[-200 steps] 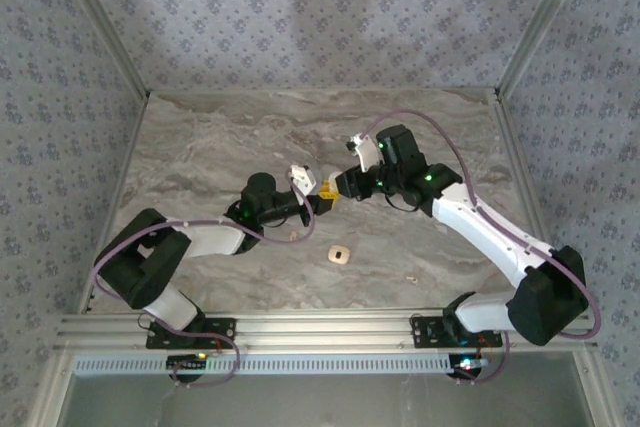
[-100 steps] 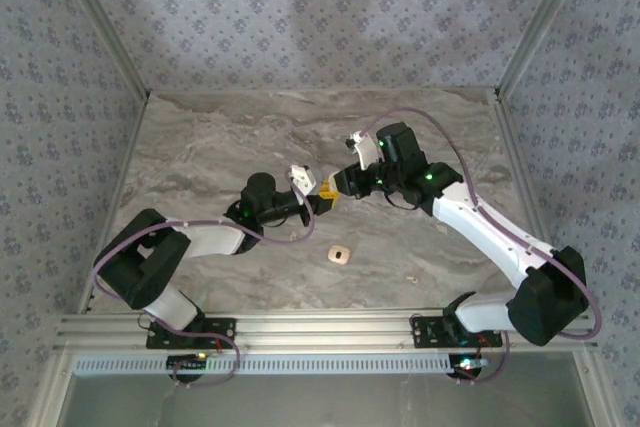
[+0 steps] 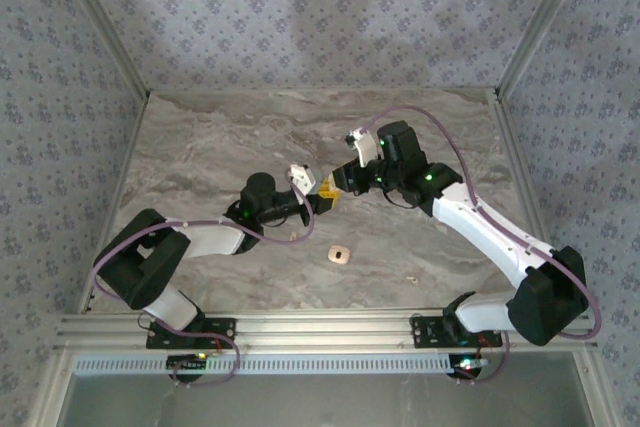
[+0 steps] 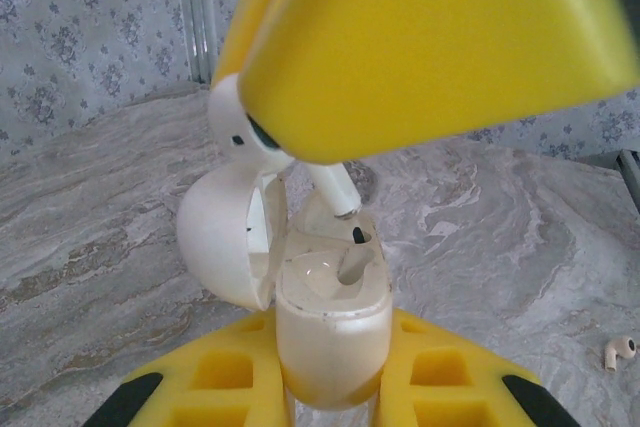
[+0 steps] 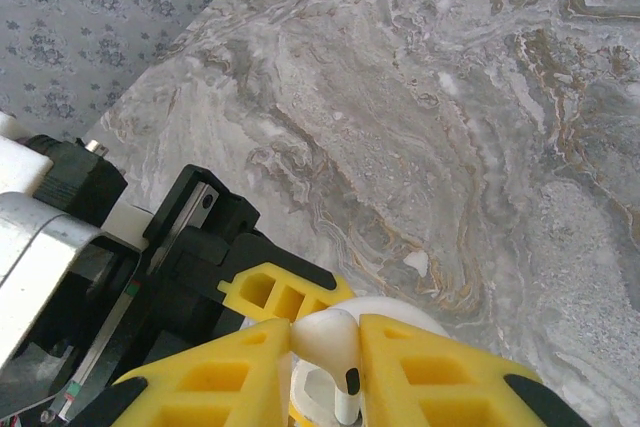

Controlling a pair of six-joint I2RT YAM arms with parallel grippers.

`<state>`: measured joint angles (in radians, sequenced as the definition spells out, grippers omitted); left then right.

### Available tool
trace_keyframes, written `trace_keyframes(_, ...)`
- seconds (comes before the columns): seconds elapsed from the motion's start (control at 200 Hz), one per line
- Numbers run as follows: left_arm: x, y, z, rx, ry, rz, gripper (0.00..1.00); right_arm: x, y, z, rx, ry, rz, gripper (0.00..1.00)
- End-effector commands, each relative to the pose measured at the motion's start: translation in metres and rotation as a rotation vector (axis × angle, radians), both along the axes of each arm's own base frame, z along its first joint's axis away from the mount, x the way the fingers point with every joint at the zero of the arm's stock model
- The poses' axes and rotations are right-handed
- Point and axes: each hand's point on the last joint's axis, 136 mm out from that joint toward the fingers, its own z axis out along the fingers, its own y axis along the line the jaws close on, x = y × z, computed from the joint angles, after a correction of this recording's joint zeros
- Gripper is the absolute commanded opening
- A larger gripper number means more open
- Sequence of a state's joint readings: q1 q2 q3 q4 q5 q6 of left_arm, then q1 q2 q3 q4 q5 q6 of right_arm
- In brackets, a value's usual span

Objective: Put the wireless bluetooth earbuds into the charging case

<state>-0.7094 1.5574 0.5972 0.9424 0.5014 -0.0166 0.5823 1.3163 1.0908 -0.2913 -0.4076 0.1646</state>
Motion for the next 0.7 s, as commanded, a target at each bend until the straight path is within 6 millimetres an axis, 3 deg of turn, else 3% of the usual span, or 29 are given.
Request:
trace_keyframes(0.0,-0.004,0.000,0.031,-0.082,-0.050,-0.011,0.10,0.000,-0.003,0.005,0.013,-0.019,-0.008,0.26)
trace_keyframes(0.47,0.003,0.001,0.048,-0.160,-0.036,0.010,0.10,-0.001,-0.005,0.000,0.018,-0.015,-0.013,0.26)
trace_keyframes(0.695,0.002,-0.001,0.047,-0.161,-0.024,0.000,0.10,0.002,-0.004,0.014,0.047,-0.056,-0.022,0.26)
